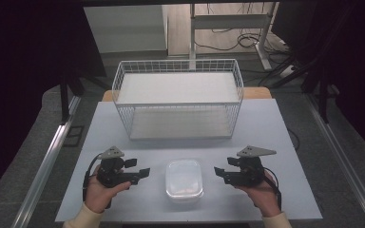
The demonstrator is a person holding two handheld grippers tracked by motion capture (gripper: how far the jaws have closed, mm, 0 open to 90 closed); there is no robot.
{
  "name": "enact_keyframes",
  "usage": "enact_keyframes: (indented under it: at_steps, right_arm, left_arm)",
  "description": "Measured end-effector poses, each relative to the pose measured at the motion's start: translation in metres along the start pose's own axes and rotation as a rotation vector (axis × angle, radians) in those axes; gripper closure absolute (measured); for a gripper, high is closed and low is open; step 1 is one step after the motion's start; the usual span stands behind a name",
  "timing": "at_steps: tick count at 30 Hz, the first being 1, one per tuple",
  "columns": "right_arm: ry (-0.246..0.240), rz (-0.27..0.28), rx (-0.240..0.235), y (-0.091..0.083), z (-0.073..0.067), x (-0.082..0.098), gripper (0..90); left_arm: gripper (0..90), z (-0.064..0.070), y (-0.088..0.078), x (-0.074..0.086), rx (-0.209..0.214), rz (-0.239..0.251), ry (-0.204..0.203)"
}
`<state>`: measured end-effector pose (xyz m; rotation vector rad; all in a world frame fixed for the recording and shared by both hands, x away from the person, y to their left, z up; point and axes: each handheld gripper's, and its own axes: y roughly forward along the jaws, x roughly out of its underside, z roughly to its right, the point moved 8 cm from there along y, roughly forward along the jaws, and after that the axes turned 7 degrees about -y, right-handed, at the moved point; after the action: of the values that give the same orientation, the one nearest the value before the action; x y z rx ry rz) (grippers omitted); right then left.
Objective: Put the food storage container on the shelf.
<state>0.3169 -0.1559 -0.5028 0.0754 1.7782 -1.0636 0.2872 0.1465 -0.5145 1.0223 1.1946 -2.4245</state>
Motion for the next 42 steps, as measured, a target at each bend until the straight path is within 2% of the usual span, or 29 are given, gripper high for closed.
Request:
enact_keyframes:
  at_steps: [1,5,11,15,20,25,32,38,42]
  right_arm:
    - [0.004,0.007,-0.009,0.000,-0.002,-0.001,33.7]
    - [0.009,0.008,-0.043,0.003,-0.011,-0.004,33.7]
    - [0.000,0.007,-0.076,0.007,-0.021,-0.006,33.7]
    - [0.005,-0.005,-0.091,0.012,-0.026,-0.005,33.6]
    - [0.013,-0.016,-0.109,0.017,-0.031,-0.003,33.4]
    - [0.037,-0.008,-0.136,0.019,-0.036,-0.005,33.4]
    - [0.056,-0.020,-0.159,0.027,-0.043,-0.005,33.2]
    - [0.074,-0.026,-0.167,0.033,-0.046,-0.004,32.6]
    - [0.091,-0.024,-0.173,0.034,-0.047,-0.005,32.5]
  left_arm:
    - [28.8,0.005,0.001,0.001,0.017,-0.009,-0.010]
    - [28.2,0.009,0.005,0.003,0.028,-0.027,-0.015]
    - [28.6,0.015,0.015,0.007,0.104,-0.066,-0.084]
    - [28.7,0.017,0.019,0.008,0.111,-0.075,-0.090]
    - [28.6,0.023,0.028,0.008,0.137,-0.084,-0.118]
    - [28.7,0.028,0.034,0.009,0.157,-0.094,-0.132]
    - [28.9,0.033,0.040,0.011,0.169,-0.111,-0.142]
    - [29.1,0.035,0.044,0.012,0.198,-0.115,-0.178]
    - [29.5,0.035,0.046,0.012,0.185,-0.114,-0.173]
